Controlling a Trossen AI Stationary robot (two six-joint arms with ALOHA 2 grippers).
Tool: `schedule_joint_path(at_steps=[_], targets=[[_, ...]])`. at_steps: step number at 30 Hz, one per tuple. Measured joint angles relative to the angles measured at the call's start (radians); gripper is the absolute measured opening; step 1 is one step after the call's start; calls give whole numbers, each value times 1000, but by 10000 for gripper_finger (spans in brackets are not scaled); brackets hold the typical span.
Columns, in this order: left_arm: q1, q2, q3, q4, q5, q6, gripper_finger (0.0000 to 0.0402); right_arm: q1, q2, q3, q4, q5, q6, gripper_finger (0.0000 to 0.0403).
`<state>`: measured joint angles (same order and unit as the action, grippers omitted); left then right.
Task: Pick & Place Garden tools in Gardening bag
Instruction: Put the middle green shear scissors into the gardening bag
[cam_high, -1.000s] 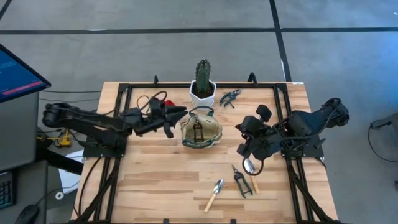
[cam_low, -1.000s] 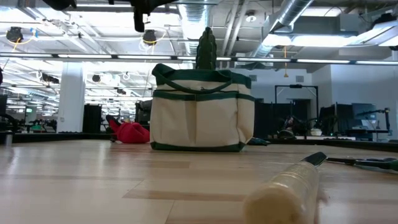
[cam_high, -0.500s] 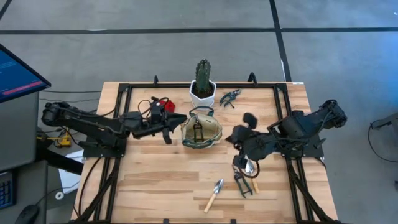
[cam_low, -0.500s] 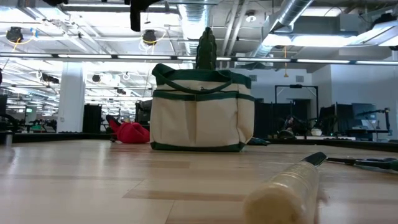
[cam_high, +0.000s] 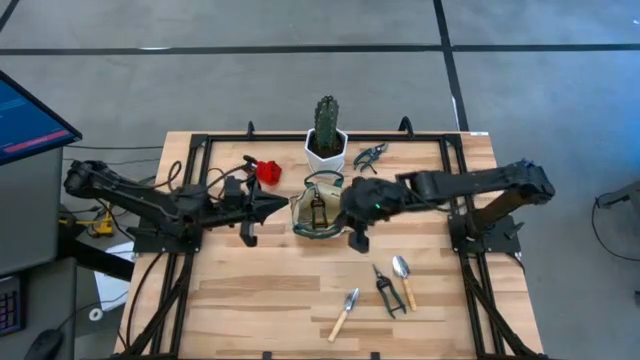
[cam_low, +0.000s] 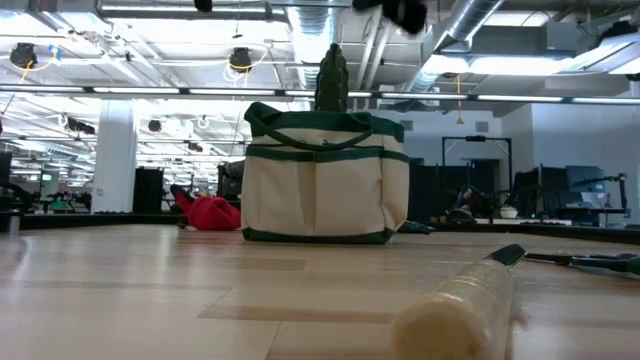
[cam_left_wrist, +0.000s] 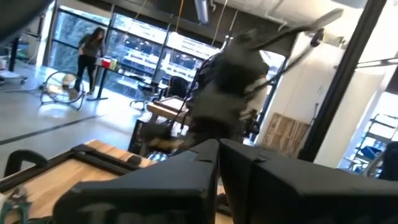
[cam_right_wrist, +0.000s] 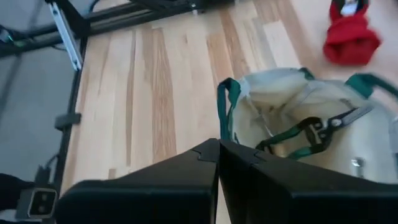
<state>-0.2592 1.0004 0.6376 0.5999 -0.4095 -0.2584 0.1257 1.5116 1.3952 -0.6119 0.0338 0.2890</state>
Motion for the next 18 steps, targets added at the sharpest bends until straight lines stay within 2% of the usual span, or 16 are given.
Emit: schedule_joint_path(at_steps=[4, 7, 9, 11, 18], targets=[[-13, -24, 0, 1, 0, 0, 3, -89, 0, -118, 177, -139, 23, 0], [-12, -28, 0, -7, 0, 0, 3, -136, 31, -158, 259, -169, 24, 0], [-12, -28, 0, -15, 0, 0, 3, -158, 54, -166, 236, -182, 25, 0], [-12, -28, 0, -30, 0, 0, 3, -171, 94, -149, 286, -195, 25, 0], [-34, -58, 0, -65, -5, 8, 3, -174, 228, -63, 216, -185, 2, 0]])
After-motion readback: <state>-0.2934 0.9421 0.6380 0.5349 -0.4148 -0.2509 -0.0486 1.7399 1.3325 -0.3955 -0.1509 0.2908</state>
